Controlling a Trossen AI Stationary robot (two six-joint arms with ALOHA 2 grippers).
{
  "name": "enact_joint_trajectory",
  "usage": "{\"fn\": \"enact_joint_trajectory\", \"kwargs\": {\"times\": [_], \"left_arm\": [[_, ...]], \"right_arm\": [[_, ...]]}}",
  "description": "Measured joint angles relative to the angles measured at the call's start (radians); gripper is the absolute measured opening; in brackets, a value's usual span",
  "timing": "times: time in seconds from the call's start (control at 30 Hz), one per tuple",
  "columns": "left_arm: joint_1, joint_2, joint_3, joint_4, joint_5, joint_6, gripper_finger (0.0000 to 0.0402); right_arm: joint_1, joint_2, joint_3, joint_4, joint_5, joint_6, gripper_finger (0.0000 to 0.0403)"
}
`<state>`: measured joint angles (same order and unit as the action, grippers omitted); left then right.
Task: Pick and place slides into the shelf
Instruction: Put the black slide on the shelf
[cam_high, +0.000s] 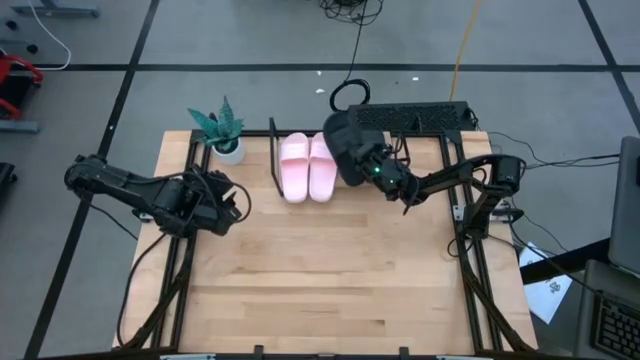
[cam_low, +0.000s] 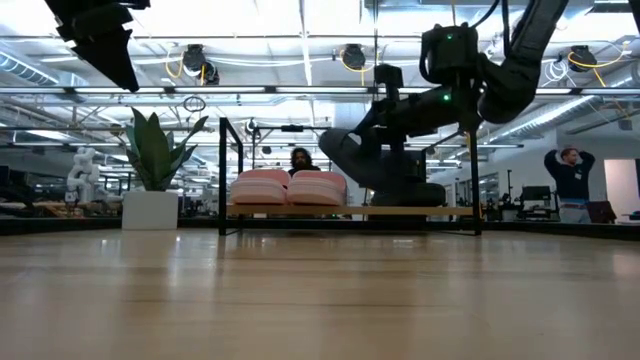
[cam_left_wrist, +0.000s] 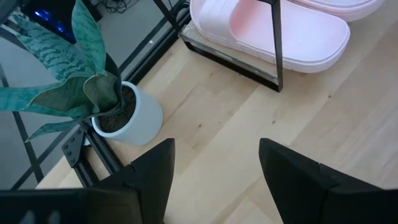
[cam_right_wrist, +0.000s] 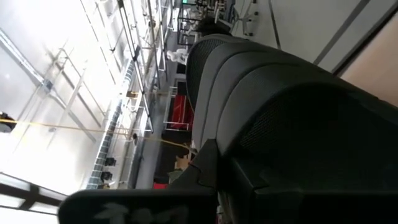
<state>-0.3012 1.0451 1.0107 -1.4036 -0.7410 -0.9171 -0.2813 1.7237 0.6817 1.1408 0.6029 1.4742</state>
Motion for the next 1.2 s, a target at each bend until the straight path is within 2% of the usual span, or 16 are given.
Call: {"fn": "enact_joint_trajectory", "kwargs": {"times": [0.53, 1.2], "left_arm": [[0.001, 0.000, 0.000, 0.015, -0.001, 0.001, 0.0237], [0.001, 0.000, 0.000, 0.044, 0.000, 0.001, 0.0237]], "right_arm": [[0.009, 0.000, -0.017, 0.048, -0.026, 0.032, 0.0000], [0.006, 0.013, -0.017, -0.032, -0.030, 0.082, 0.0000]]}}
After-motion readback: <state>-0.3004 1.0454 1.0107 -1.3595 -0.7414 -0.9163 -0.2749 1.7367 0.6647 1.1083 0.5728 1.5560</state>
